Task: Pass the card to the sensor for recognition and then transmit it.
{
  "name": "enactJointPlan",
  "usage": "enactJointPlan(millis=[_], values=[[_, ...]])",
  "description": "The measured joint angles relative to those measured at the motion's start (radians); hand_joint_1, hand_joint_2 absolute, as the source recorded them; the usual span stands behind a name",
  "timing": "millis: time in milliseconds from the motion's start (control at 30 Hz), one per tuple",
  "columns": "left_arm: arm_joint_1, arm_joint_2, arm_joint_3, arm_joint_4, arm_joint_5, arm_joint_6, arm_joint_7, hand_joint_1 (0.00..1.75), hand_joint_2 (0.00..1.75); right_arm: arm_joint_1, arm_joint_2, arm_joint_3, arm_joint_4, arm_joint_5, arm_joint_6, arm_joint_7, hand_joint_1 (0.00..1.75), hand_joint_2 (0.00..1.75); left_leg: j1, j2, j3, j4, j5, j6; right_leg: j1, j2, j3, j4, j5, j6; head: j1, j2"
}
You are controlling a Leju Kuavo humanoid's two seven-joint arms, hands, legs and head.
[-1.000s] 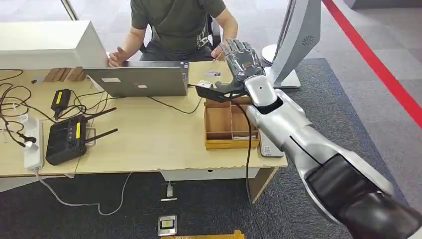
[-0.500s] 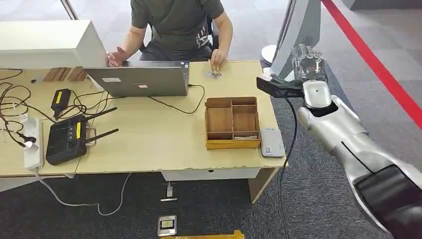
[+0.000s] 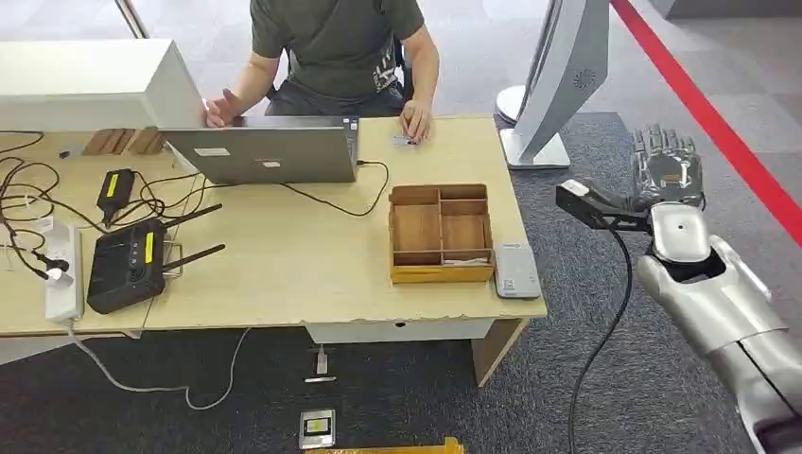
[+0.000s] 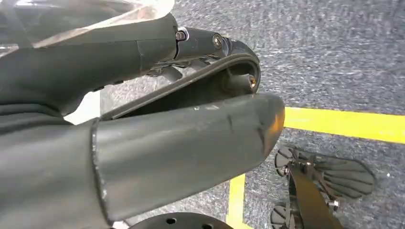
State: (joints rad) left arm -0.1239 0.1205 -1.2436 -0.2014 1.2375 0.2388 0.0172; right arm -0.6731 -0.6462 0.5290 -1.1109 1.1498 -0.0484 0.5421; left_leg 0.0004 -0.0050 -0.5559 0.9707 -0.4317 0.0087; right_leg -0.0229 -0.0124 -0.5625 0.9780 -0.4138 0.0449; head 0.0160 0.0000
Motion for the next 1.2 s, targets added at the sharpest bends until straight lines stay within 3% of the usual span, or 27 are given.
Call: enactJointPlan(millis=[300,633,933,1200], values=[[0.001,0.000,0.019,0.000,0.002,0.001,0.006,0.00,0.00,0.238,-0.071,-0.263,-0.074,0.017,-0.001,-0.023,0.00,0.00,0.001,-0.001,0.000,0.000,-0.001,0.001,-0.001,-0.001,0.001,-0.001,-0.001,0.001,0.000,0.000],[0.000,0.000,0.038,0.000,0.013,-0.003,-0.007,0.00,0.00,0.451,-0.064,-0.505,-0.090,-0.007,-0.053,-0.052,0.00,0.00,0.001,0.000,0.000,0.000,-0.002,0.001,0.000,-0.001,0.001,-0.001,-0.001,0.001,0.000,0.000],[0.001,-0.001,0.063,0.000,0.025,-0.004,-0.018,0.00,0.00,0.531,0.022,-0.647,0.034,-0.128,-0.263,-0.132,0.00,0.00,0.001,0.000,0.001,0.000,-0.002,0.001,-0.001,0.000,0.000,-0.001,-0.002,0.001,-0.001,0.000],[0.000,-0.002,0.078,0.000,0.029,0.004,-0.025,0.00,0.00,0.544,0.076,-0.740,0.346,-0.215,-0.437,-0.256,0.00,0.00,0.001,0.001,0.001,0.000,-0.004,0.000,-0.001,0.000,0.000,-0.001,-0.004,0.001,0.000,0.000]])
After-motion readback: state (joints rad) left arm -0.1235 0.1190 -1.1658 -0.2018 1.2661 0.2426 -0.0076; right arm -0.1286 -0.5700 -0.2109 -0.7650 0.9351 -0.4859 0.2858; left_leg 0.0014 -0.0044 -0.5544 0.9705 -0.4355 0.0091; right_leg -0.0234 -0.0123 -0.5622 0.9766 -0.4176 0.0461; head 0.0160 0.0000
